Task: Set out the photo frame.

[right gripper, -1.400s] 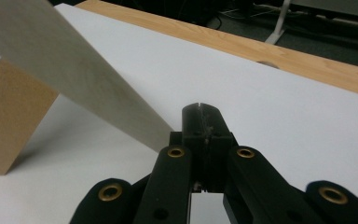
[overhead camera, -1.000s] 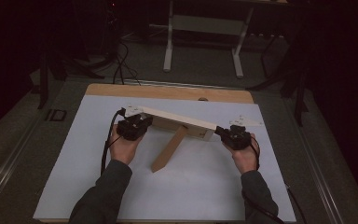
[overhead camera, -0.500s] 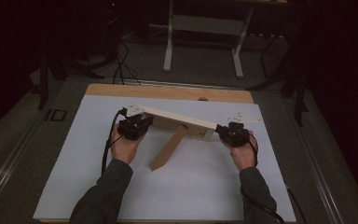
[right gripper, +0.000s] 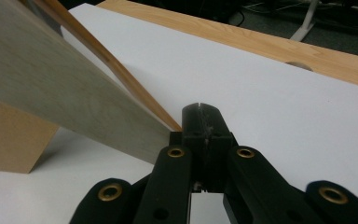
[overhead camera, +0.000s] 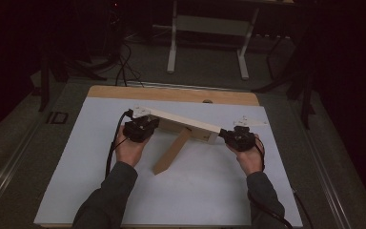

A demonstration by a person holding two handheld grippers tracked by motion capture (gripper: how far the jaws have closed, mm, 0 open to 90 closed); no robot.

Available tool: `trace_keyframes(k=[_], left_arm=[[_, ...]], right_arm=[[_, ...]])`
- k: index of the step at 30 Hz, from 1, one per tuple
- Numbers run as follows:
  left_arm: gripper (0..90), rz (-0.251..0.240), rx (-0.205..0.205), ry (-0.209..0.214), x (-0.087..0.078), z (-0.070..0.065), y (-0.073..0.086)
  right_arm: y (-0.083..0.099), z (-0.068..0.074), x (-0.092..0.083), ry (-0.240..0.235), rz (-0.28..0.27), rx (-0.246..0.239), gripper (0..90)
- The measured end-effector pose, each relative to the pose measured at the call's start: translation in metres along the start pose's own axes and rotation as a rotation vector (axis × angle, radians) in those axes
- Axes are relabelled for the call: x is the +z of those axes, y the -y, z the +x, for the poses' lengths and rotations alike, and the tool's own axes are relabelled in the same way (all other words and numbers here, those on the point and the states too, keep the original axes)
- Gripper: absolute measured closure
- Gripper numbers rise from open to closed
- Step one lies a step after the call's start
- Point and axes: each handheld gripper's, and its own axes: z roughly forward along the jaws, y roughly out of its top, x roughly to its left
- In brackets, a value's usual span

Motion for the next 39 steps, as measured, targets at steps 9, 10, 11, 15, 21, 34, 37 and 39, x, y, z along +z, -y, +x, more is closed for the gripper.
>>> trace_keyframes(k=[9, 10, 11, 15, 21, 34, 37, 39], left_arm=[[90.0, 0.001, 0.006, 0.010, 0.003, -0.004, -0.002], [90.0, 0.002, 0.006, 0.012, 0.003, -0.005, -0.002], [90.0, 0.002, 0.004, 0.014, 0.003, -0.005, -0.002], [90.0, 0.005, 0.005, 0.015, 0.004, -0.006, -0.002], [90.0, 0.005, 0.009, 0.017, 0.004, -0.007, -0.003], [90.0, 0.000, 0.019, 0.026, 0.005, -0.014, -0.008], [90.0, 0.001, 0.027, 0.037, 0.006, -0.017, -0.009], [90.0, 0.001, 0.025, 0.044, 0.007, -0.019, -0.009]], right_arm=[[0.000, 0.002, -0.002, -0.020, 0.009, -0.019, 89.9], [-0.001, 0.002, -0.003, -0.022, 0.010, -0.021, 89.9], [-0.001, 0.002, -0.003, -0.023, 0.011, -0.022, 89.9], [-0.005, 0.002, -0.002, -0.020, 0.000, -0.022, 89.8], [-0.008, 0.001, 0.001, -0.026, -0.008, -0.006, 89.9], [-0.008, 0.004, 0.002, -0.065, -0.006, -0.003, 89.9], [-0.008, 0.005, 0.001, -0.071, -0.002, -0.007, 89.9], [-0.008, 0.006, 0.001, -0.076, -0.003, -0.010, 89.9]])
